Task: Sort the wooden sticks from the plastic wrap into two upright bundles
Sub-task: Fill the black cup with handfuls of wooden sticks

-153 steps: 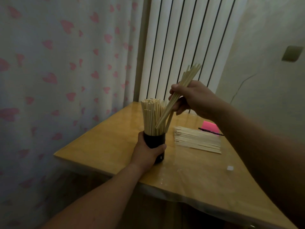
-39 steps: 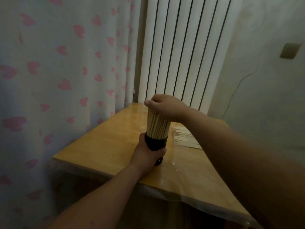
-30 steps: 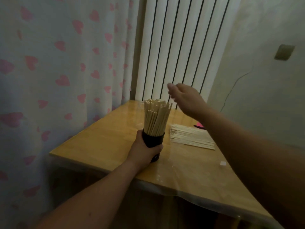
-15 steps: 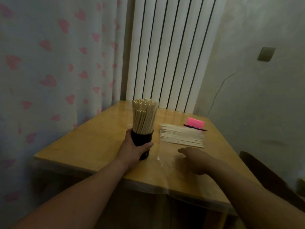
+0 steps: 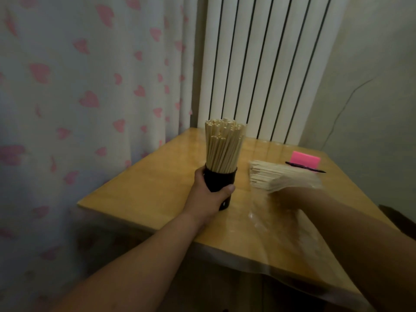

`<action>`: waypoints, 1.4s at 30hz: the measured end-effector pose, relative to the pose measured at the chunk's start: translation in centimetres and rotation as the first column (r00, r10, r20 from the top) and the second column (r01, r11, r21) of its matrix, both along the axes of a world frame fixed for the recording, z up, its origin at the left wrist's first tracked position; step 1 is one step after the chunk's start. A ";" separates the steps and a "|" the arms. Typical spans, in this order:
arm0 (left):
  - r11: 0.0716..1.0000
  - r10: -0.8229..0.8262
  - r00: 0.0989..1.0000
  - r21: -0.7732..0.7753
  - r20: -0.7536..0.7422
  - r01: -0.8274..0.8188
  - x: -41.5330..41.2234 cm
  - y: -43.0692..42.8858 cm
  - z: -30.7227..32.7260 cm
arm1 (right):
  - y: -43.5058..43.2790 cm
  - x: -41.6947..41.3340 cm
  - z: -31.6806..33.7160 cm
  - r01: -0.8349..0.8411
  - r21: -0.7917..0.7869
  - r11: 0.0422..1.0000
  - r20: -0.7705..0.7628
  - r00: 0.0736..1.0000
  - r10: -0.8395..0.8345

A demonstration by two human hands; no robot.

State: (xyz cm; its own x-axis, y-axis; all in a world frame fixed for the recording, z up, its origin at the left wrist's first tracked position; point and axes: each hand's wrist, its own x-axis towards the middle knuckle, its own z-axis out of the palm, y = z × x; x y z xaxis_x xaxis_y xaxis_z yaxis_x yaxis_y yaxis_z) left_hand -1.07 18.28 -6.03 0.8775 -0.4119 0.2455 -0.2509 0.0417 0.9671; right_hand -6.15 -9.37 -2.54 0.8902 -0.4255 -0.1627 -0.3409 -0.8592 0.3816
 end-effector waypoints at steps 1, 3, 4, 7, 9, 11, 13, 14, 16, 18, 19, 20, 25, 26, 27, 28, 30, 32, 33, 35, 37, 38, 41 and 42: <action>1.000 0.000 1.000 0.000 0.000 0.000 0.0 0.0 -0.1 | 0.0 0.1 0.2 -0.034 -0.042 0.999 -0.018 0.999 0.033; 1.000 -0.001 1.000 -0.002 0.004 0.001 0.0 0.0 -0.1 | -0.4 0.3 0.3 -0.049 -0.068 0.996 -0.028 0.998 0.047; 1.000 0.001 1.000 -0.005 0.005 -0.001 0.0 0.0 -0.1 | -0.6 0.3 0.3 -0.056 -0.075 0.996 -0.028 0.998 0.054; 1.000 0.005 1.000 -0.013 0.002 -0.005 -0.1 0.0 -0.1 | 0.1 -0.5 1.5 -0.059 -0.099 0.993 -0.032 0.998 0.056; 1.000 0.005 1.000 -0.015 0.003 -0.005 -0.1 0.0 -0.1 | 1.6 -1.3 2.9 -0.063 -0.117 0.991 -0.057 0.997 0.057; 1.000 0.004 1.000 -0.017 -0.002 -0.004 -0.2 0.1 -0.1 | 2.3 -1.5 3.5 -0.085 -0.140 0.986 -0.103 0.992 0.071; 1.000 0.005 1.000 -0.015 -0.003 -0.005 -0.2 0.2 0.1 | 2.8 -1.4 3.6 -0.098 -0.165 0.981 -0.140 0.987 0.075; 1.000 0.005 1.000 -0.010 -0.001 -0.005 -0.3 0.2 0.1 | 3.0 -1.4 3.6 -0.107 -0.173 0.979 -0.154 0.985 0.081; 1.000 0.002 1.000 -0.011 -0.001 -0.002 -0.2 0.2 0.0 | 3.2 -1.5 3.3 -0.126 -0.186 0.974 -0.185 0.978 0.091; 1.000 0.000 1.000 -0.015 -0.006 0.000 -0.3 0.2 0.0 | 3.2 -1.7 2.9 -0.165 -0.206 0.965 -0.192 0.973 0.125; 1.000 0.001 1.000 -0.014 -0.004 -0.001 -0.3 0.2 0.0 | 3.1 -1.7 2.7 -0.189 -0.222 0.957 -0.189 0.971 0.148; 1.000 0.002 1.000 -0.013 0.000 -0.002 -0.2 0.2 0.0 | 3.1 -1.9 2.5 -0.205 -0.237 0.950 -0.191 0.968 0.161; 1.000 -0.005 1.000 -0.019 -0.002 0.005 0.1 0.1 -0.1 | 3.3 -3.4 2.8 -0.191 -0.205 0.960 -0.066 0.981 0.182; 1.000 -0.010 1.000 -0.021 -0.006 0.010 0.0 0.2 -0.1 | 3.5 -3.9 2.8 -0.176 -0.184 0.967 -0.017 0.984 0.176; 1.000 -0.014 1.000 -0.024 -0.008 0.014 0.0 0.2 -0.1 | 3.7 -4.6 2.8 -0.158 -0.158 0.975 0.026 0.986 0.164; 0.999 -0.019 1.000 -0.026 -0.006 0.019 0.0 0.2 0.0 | 4.0 -5.3 2.7 -0.145 -0.129 0.981 0.069 0.986 0.154; 0.999 -0.027 1.000 -0.034 -0.006 0.027 -0.2 0.4 0.1 | 4.7 -6.9 2.7 -0.149 -0.082 0.985 0.162 0.974 0.161; 0.999 -0.039 0.999 -0.037 -0.017 0.038 -0.4 0.4 0.2 | 5.5 -8.6 2.9 -0.163 -0.034 0.986 0.260 0.951 0.166; 0.998 -0.047 0.999 -0.038 -0.024 0.046 -0.4 0.4 0.3 | 5.8 -9.4 3.3 -0.179 -0.015 0.984 0.302 0.937 0.175; 0.998 -0.047 0.999 -0.042 -0.012 0.047 -0.6 0.4 0.9 | 6.1 -10.7 4.4 -0.218 0.037 0.975 0.350 0.917 0.192; 0.999 -0.030 0.998 -0.029 0.059 0.032 -0.5 0.3 2.2 | 6.3 -11.7 6.2 -0.244 0.158 0.957 0.374 0.911 0.171; 1.000 -0.024 0.993 -0.012 0.117 0.026 -0.4 0.2 3.1 | 6.4 -12.1 7.2 -0.254 0.235 0.938 0.394 0.907 0.147; 1.000 -0.006 0.974 0.020 0.225 0.002 0.1 -0.2 6.9 | 7.4 -12.9 10.4 -0.291 0.443 0.848 0.489 0.871 0.044; 1.000 0.001 0.973 0.007 0.232 -0.002 0.4 -0.2 8.1 | 7.9 -12.9 11.6 -0.307 0.505 0.807 0.526 0.850 -0.006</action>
State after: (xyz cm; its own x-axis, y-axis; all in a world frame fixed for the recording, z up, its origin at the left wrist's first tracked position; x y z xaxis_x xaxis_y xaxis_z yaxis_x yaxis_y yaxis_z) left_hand -0.65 18.04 2.06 0.7977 -0.4131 0.4394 -0.4684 0.0346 0.8828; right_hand -19.01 -1.44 9.05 0.9570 -0.2525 0.1427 -0.1894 -0.9167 -0.3519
